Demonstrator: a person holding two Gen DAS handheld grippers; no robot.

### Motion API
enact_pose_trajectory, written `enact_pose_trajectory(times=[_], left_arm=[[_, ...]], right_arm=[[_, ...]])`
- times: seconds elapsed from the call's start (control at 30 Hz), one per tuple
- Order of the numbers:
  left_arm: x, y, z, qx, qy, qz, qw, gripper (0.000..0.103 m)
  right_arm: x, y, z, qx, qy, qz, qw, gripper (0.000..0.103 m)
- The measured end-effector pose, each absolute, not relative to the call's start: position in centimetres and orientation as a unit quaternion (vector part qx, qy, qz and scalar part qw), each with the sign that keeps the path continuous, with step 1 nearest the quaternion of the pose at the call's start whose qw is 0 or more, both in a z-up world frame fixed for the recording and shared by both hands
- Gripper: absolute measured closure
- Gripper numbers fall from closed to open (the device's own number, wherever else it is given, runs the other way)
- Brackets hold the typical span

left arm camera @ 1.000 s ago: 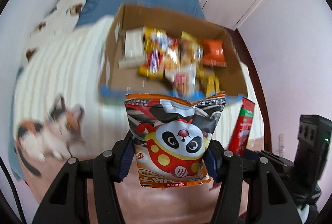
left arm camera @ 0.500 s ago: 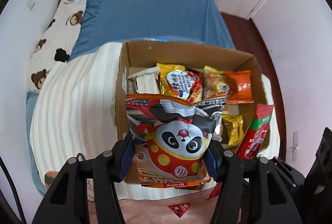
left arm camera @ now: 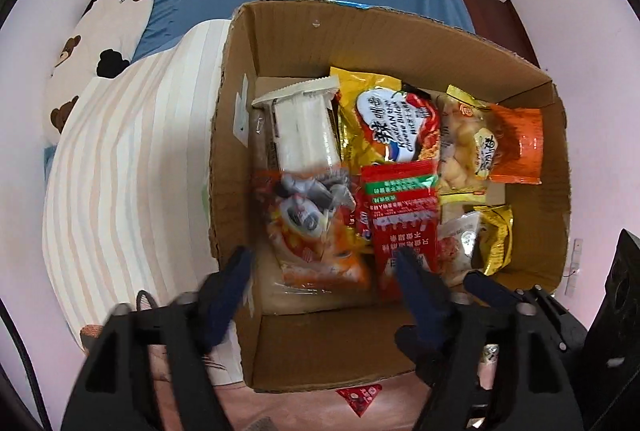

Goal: Organize snacks
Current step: 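Carry both packets into the box and open both tools, then grasp the brown sauce packet with left tool while right tool grasps the fruit candy bag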

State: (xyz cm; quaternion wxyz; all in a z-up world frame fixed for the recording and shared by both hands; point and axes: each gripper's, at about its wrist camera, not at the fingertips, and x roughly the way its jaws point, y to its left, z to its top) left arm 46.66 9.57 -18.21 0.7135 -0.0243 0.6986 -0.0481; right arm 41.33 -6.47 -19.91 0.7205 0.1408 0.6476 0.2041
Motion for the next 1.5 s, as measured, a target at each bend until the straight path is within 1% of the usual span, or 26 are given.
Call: enact_pose_trajectory(times=[0.07,0.2,0.37,0.47,0.57,0.73,0.9,1.0,1.17,1.23,1.37,1.5], left_arm=[[46.7,9.8,-18.1,-0.029,0.696,-0.047,0.716,0.025],[46.2,10.1,-17.6,-0.04,0.692,-0.05,0.719,0.025],[44.2,10.0,-16.7,-0.046,0.671,-0.046,0.738,0.025],[42.6,9.7,-16.0,-0.044,0.651,-0.044,0.757,0.025],[40.9,9.2,-14.7,-0.031,0.622,-0.042,0.781,0.025],[38.2,8.0,-11.7,-0.005,0.568,-0.035,0.822,0.025],[35.9,6.9,-9.7,0.004,0.54,-0.035,0.841,0.025],[34.2,6.5,-9.6,-0.007,0.536,-0.046,0.843,0.025],[31.3,6.1,-11.5,-0.022,0.548,-0.044,0.835,0.025],[30.3,6.3,-13.4,-0.053,0.573,-0.042,0.817,0.025],[28.2,6.7,-17.6,-0.128,0.626,-0.043,0.768,0.025],[26.6,6.0,-22.2,-0.169,0.67,-0.036,0.722,0.025]], right_arm=[[41.5,-6.7,-20.4,0.143,0.652,0.198,0.718,0.01],[41.3,-7.3,-20.5,0.141,0.65,0.194,0.721,0.01],[40.3,-9.1,-18.9,0.122,0.63,0.172,0.747,0.01],[39.8,-10.3,-18.2,0.093,0.617,0.152,0.766,0.009],[39.0,-11.7,-17.2,0.087,0.608,0.136,0.777,0.009],[37.2,-13.6,-14.9,0.075,0.579,0.111,0.804,0.009],[35.4,-14.9,-12.4,0.076,0.546,0.095,0.829,0.009],[34.2,-15.7,-10.9,0.088,0.532,0.091,0.837,0.009],[31.9,-17.0,-10.3,0.104,0.53,0.086,0.837,0.009],[30.9,-17.9,-10.8,0.111,0.533,0.08,0.835,0.009],[28.8,-21.2,-13.9,0.132,0.563,0.054,0.814,0.009],[26.7,-26.6,-19.1,0.178,0.609,0.005,0.773,0.009]])
